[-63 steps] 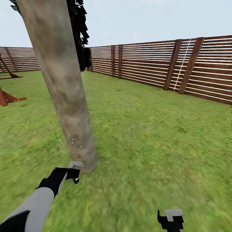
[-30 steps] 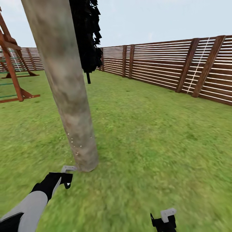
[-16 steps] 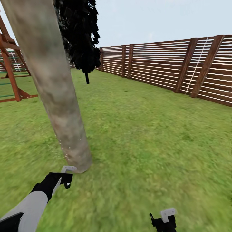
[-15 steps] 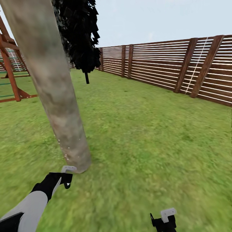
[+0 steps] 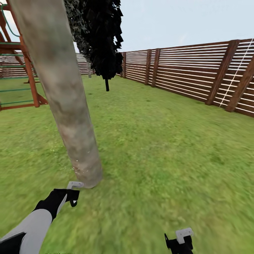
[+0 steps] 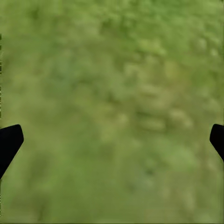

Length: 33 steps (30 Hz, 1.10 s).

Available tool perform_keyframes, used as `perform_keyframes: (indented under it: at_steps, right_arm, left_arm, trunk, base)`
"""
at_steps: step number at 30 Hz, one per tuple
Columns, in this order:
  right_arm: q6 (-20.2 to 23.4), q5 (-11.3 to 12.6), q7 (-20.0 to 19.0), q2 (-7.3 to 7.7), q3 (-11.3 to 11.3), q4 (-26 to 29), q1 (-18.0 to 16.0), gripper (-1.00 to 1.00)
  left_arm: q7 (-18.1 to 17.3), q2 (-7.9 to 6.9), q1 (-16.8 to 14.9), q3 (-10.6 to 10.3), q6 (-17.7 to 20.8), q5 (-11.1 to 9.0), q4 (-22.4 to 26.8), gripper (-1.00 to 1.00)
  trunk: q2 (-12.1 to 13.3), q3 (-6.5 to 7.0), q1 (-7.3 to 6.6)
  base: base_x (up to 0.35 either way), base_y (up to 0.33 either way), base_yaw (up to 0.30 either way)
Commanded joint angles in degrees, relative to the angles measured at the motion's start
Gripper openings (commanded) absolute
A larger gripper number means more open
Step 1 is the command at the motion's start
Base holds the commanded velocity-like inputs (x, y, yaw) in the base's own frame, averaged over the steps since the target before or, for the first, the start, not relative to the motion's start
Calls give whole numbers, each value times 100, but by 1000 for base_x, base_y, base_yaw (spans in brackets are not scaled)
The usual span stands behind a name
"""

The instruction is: In the garden, pick up the pesticide atomizer on the floor and spray pesticide onto both trees until each tree trunk is fully covered.

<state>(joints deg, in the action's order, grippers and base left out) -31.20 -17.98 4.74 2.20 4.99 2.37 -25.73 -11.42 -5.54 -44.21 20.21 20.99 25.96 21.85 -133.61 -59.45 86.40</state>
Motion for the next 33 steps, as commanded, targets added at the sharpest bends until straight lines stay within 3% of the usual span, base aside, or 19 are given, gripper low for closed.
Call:
perform_keyframes:
  at_steps: [1, 5, 9, 13, 15, 17, 28, 33]
  right_arm:
    - [0, -1, 0, 0, -1, 0, 1, 100]
    - [0, -3, 0, 0, -6, 0, -1, 100]
    - [0, -4, 2, 0, 1, 0, -2, 100]
    - [0, -4, 1, 0, 2, 0, -2, 100]
    - [-7, -37, 5, -66, -25, -51, 53, 100]
    - [-8, -38, 17, -106, -24, -46, 48, 100]
    - [-9, -12, 44, -57, -8, -36, 69, 100]
    - [-9, -12, 53, -39, -12, -26, 69, 100]
  left_arm:
    - [-1, 0, 0, -5, -10, 3, 4, -100]
    - [-9, 38, -3, -31, -11, -10, 23, -100]
    - [-11, 273, -70, -39, 23, 10, 75, -100]
    - [-55, 225, -89, -27, 258, -3, 737, -100]
    - [-119, 165, -24, -41, 317, -34, 797, -100]
    - [-142, 217, 41, 11, 250, -28, 792, -100]
    - [-97, 330, 50, 24, 141, -38, 925, -100]
    - [-120, 294, -20, -3, 171, -31, 1106, -100]
  trunk:
    - [0, 0, 0]
    - [0, 0, 0]
    - [0, 0, 0]
    - [0, 0, 0]
    - [0, 0, 0]
    - [0, 0, 0]
    - [0, 0, 0]
    - [0, 0, 0]
  base:
    - [39, -30, 277]
    - [9, -7, 277]
    - [0, 0, 232]
    - [0, 0, 26]
    - [0, 0, 0]
    - [0, 0, 0]
    - [0, 0, 0]
    - [0, 0, 0]
